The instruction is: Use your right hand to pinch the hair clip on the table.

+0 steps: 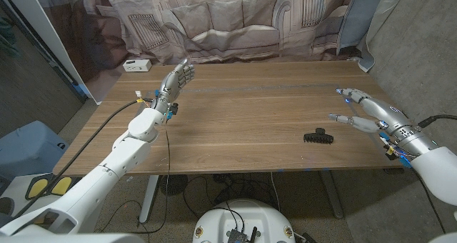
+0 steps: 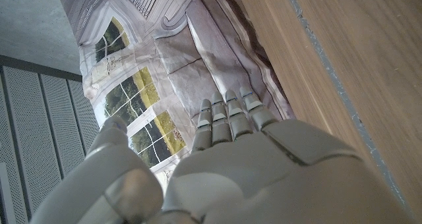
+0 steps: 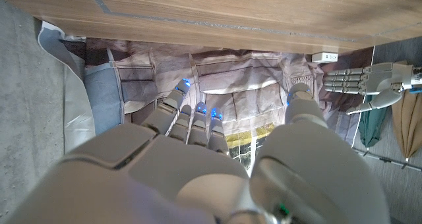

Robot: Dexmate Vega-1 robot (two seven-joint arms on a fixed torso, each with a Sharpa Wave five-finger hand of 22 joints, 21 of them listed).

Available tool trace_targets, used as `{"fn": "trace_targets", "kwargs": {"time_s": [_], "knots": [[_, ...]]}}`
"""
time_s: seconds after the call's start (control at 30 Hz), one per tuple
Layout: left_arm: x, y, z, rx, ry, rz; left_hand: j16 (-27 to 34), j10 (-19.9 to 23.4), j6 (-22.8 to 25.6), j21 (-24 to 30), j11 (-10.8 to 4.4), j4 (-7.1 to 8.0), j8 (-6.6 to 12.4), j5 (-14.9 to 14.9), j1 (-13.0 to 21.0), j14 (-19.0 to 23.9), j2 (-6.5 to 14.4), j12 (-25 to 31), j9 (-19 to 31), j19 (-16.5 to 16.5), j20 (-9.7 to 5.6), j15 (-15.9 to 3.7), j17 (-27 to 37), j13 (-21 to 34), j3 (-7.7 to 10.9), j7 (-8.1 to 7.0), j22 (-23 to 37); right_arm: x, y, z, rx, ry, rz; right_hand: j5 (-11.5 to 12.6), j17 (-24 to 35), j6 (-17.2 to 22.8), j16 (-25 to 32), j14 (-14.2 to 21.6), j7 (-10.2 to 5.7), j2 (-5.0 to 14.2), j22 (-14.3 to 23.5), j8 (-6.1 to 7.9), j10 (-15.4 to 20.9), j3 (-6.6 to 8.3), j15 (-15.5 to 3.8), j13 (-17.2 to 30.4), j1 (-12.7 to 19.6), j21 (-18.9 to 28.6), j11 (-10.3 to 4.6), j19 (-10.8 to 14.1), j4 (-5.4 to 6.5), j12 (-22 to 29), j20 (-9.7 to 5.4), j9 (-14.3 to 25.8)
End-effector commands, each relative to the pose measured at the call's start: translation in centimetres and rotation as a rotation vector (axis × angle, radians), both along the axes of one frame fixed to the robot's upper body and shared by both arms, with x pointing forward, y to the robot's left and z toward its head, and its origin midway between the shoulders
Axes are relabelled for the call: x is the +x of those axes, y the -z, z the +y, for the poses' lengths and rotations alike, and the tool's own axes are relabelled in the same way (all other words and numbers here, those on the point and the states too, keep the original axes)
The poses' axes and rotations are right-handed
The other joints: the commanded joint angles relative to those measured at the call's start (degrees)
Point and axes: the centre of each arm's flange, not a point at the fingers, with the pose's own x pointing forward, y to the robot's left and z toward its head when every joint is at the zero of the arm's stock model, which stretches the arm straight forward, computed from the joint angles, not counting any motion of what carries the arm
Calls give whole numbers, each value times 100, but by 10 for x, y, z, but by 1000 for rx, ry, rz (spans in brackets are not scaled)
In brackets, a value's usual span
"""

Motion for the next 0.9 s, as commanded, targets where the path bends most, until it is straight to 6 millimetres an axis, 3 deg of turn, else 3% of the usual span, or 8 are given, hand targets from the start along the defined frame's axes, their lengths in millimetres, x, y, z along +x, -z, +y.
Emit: {"fn": "trace_targets", "kwargs": {"time_s": [0.03, 0.1, 0.2, 0.23, 0.4, 0.63, 0.73, 0.9], "knots": [[1, 4, -1, -3, -2, 11, -9, 47, 66, -22, 2, -33, -4, -19, -11, 36, 56, 0, 34, -32, 2, -19, 27, 14, 25, -4, 32, 0, -12, 5, -91, 68, 58, 22, 22, -18, -13, -87, -7, -56, 12, 14, 0, 20, 0, 25, 18, -33, -17, -122, 58, -23, 58, 26], [1, 5, -1, -3, -1, 11, -11, 44, 66, -24, 7, -34, -5, -20, -11, 34, 57, -2, 34, -34, 5, -22, 27, 14, 26, -3, 32, 0, -13, 6, -98, 78, 67, 22, 31, -15, -17, -159, -15, -74, 14, 20, 6, 22, 32, 26, 22, -45, -68, -239, 81, -30, 260, 29], [1, 6, -1, -5, 0, 12, -11, 49, 68, -25, -4, -36, -6, -20, -10, 34, 59, -2, 34, -36, 6, -19, 27, 14, 26, -1, 32, 1, -15, 8, -107, 90, 82, 27, 50, -7, 0, -287, -120, -102, 20, 32, -20, 34, 83, 33, 24, -37, -212, -443, 122, -66, 804, 33], [2, 7, -1, -6, 0, 13, -11, 49, 68, -25, 0, -37, -7, -20, -10, 35, 60, -3, 34, -36, 7, -20, 27, 15, 27, 4, 32, 2, -15, 9, -111, 94, 89, 29, 54, -26, -1, -325, -152, -103, 21, 27, -22, 39, 94, 35, 26, -34, -245, -477, 129, -72, 913, 34], [2, 10, 1, -10, 0, 18, -11, 44, 68, -28, 7, -40, -9, -21, -10, 35, 64, -9, 34, -41, 10, -14, 28, 15, 28, 3, 32, 5, -18, 13, -145, 117, 125, 31, 59, -52, -5, -415, -177, -116, 23, 23, -39, 44, 111, 38, 21, -50, -287, -606, 141, -90, 1106, 36], [1, 13, 3, -20, -3, 15, -13, 51, 70, -31, 10, -46, -13, -23, -11, 34, 69, -13, 34, -43, 10, -23, 28, 15, 30, 7, 33, 7, -24, 19, -187, 144, 163, 35, 59, -74, 5, -452, -198, -128, 24, 21, -37, 52, 154, 40, 32, -65, -310, -737, 142, -98, 1221, 37], [1, 14, 4, -27, -5, 13, -13, 52, 72, -32, 6, -47, -13, -23, -11, 34, 70, -14, 34, -44, 12, -24, 28, 16, 30, 7, 33, 8, -25, 22, -193, 156, 180, 41, 55, -98, 5, -538, -243, -149, 23, 21, -49, 60, 182, 42, 40, -109, -362, -1062, 146, -114, 1277, 38], [0, 18, 6, -30, -6, 17, -13, 53, 78, -33, 7, -50, -13, -24, -12, 35, 73, -18, 34, -46, 10, -25, 28, 16, 31, 4, 33, 12, -23, 25, -209, 179, 215, 46, 50, -148, -5, -657, -261, -166, 22, 10, -139, 67, 251, 42, 39, -108, -402, -1310, 155, -156, 1287, 37]]}}
